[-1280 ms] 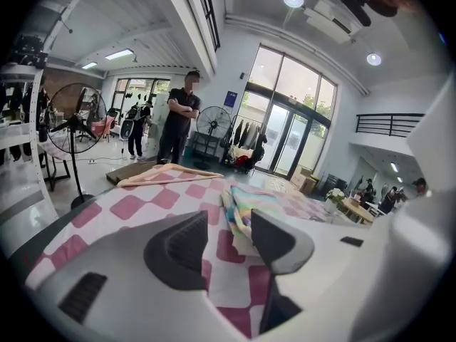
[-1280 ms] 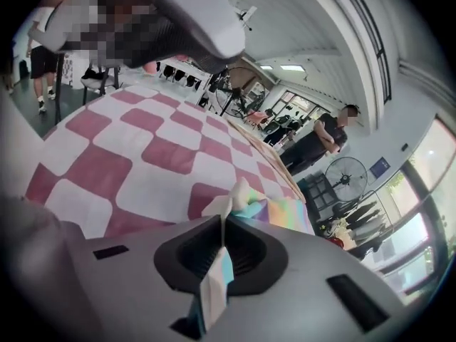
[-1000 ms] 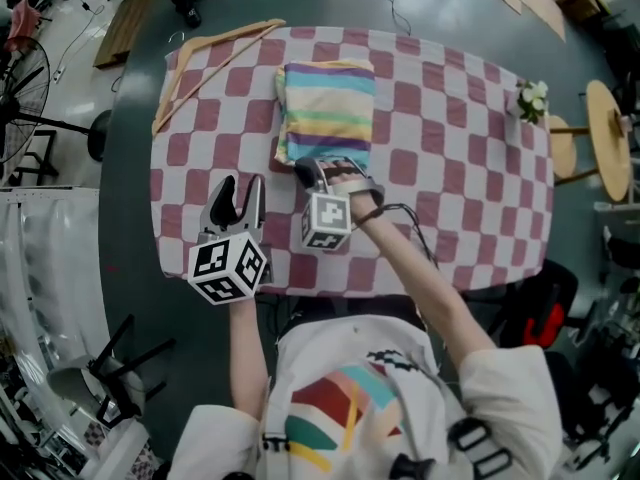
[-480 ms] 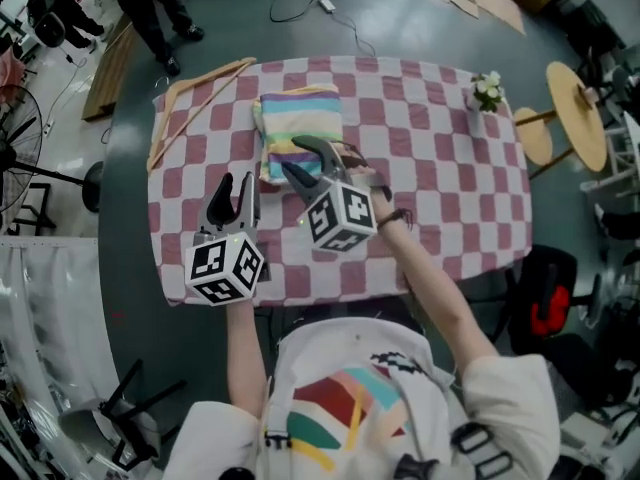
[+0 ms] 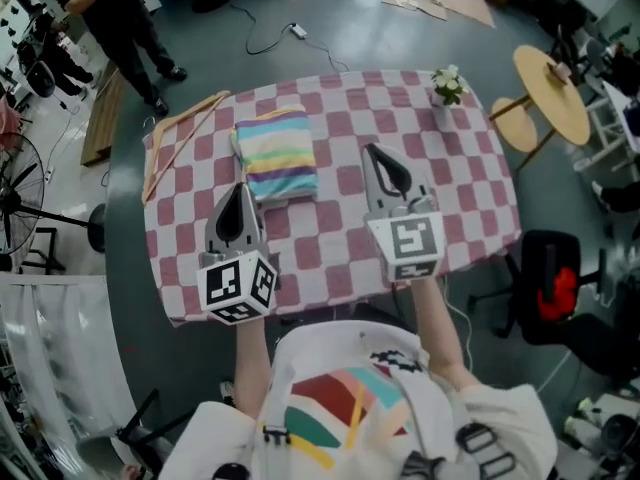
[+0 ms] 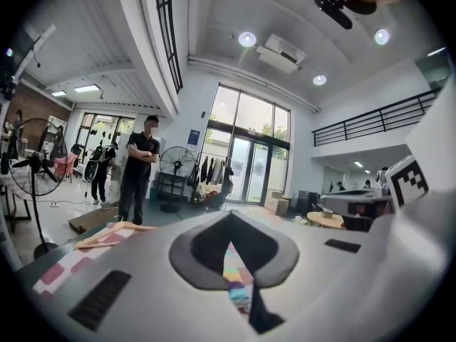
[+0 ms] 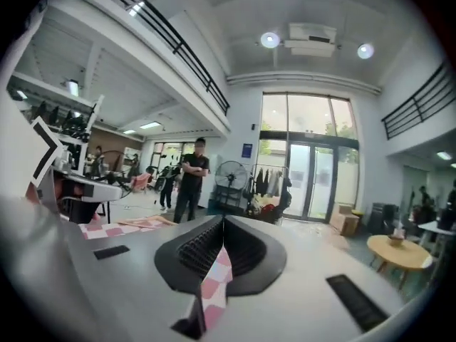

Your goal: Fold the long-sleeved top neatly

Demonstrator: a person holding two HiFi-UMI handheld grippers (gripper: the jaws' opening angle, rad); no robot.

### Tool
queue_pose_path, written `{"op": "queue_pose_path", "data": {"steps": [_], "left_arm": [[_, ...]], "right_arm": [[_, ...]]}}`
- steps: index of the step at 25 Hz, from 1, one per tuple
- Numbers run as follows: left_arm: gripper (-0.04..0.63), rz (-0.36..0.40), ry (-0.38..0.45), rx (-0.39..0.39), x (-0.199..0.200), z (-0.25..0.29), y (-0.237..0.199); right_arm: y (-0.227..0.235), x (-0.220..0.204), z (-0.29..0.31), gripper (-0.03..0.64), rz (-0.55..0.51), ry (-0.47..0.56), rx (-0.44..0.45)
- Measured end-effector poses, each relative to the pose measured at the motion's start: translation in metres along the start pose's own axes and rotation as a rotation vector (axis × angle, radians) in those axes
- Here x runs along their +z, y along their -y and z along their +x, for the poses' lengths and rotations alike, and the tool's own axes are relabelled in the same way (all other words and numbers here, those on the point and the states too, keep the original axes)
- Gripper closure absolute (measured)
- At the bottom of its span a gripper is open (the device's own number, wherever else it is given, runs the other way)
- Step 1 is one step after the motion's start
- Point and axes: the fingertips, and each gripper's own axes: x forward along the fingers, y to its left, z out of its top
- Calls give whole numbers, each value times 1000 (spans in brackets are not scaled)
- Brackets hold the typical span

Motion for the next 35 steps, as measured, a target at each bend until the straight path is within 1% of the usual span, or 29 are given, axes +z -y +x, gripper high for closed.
{"op": "queue_pose_path", "data": {"steps": [4, 6, 9, 12, 16, 23, 35], "left_arm": [[589, 30, 3, -23, -5, -13, 33], [589, 26, -10, -23, -12, -19, 44], [589, 18, -39, -24, -25, -28, 58], [589, 14, -47, -30, -31, -31, 69], [589, 19, -47, -25, -32, -34, 75], [589, 11, -40, -1, -29, -37, 73], [589, -2, -41, -1, -28, -35, 73]], "right_arm": [[30, -36, -40, 609, 103, -57, -75], [37, -54, -57, 611, 143, -86, -97], [39, -78, -79, 611, 167, -124, -118], [41, -90, -92, 611, 188, -143, -126], [40, -95, -98, 611, 188, -149, -113], [46, -86, -97, 611, 200, -127, -105], [47, -87, -97, 611, 208, -127, -97]]}}
